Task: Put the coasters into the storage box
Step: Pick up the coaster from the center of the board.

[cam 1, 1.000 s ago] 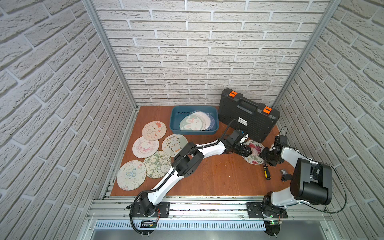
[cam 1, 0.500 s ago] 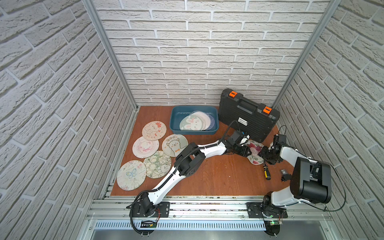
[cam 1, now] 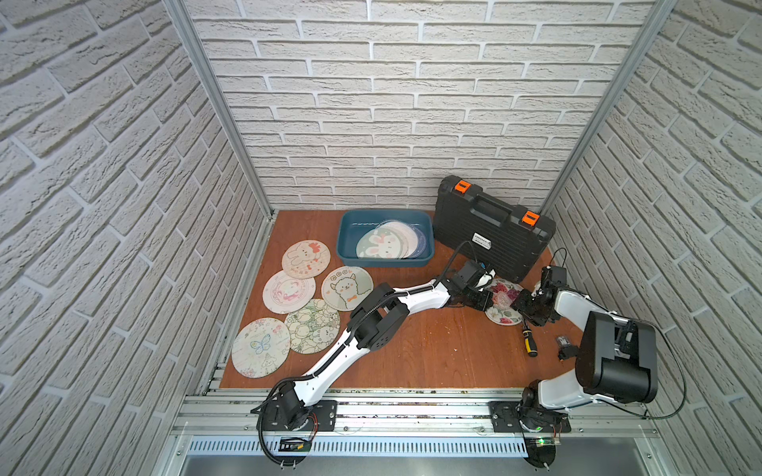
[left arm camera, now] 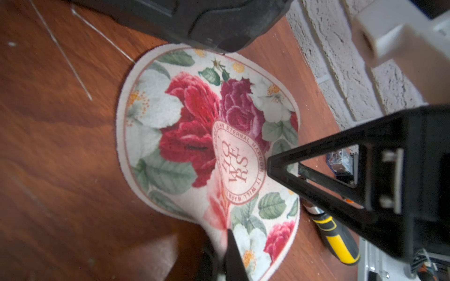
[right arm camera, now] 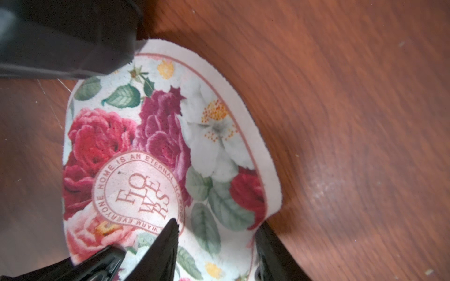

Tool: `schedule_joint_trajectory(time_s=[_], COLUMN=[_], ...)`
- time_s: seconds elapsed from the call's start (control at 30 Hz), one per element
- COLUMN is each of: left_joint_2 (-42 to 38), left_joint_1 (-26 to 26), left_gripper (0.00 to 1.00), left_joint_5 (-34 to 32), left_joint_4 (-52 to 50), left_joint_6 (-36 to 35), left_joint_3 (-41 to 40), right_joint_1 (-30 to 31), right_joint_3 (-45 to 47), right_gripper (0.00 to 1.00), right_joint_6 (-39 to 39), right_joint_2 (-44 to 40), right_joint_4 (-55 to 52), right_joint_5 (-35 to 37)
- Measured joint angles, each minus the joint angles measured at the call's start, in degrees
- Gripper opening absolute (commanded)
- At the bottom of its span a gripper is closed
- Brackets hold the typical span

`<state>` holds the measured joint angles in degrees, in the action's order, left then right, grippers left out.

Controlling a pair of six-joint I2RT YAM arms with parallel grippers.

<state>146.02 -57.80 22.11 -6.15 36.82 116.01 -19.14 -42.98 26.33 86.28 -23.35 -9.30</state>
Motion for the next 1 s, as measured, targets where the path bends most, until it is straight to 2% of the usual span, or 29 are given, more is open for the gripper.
schedule_joint_trajectory(time_s=[0.27,0.47,0.73,1.0], left_joint_2=[-5.0,-11.9,-22.1,-30.7], left_joint_1=[-0.5,-0.3,0.5,3.1], left_gripper=[0.00,0.00,0.00,0.00], left_joint_5=[-9.3,-17.3,-25.6,-30.7], left_joint_4=[-2.6,-6.1,-7.6,-9.3], left_joint_6=[-6.3,-12.0,-17.4,-18.8], left_joint_3=[-5.2,-9.9,-16.6,-23.6], right_joint_1=[2.2,5.0,12.5,19.3], right_joint_3=[0.0,-0.9,-4.4,-6.9], right_gripper=[0.52,0.52,0.52,0.52], right_joint_6=[0.0,0.0,0.0,0.0], right_joint_2=[-3.2,-7.0,-12.1,-15.6], right_joint_4=[-1.8,-3.2,-6.5,-8.5], right_joint_5=[0.4,1.2,6.0,9.6])
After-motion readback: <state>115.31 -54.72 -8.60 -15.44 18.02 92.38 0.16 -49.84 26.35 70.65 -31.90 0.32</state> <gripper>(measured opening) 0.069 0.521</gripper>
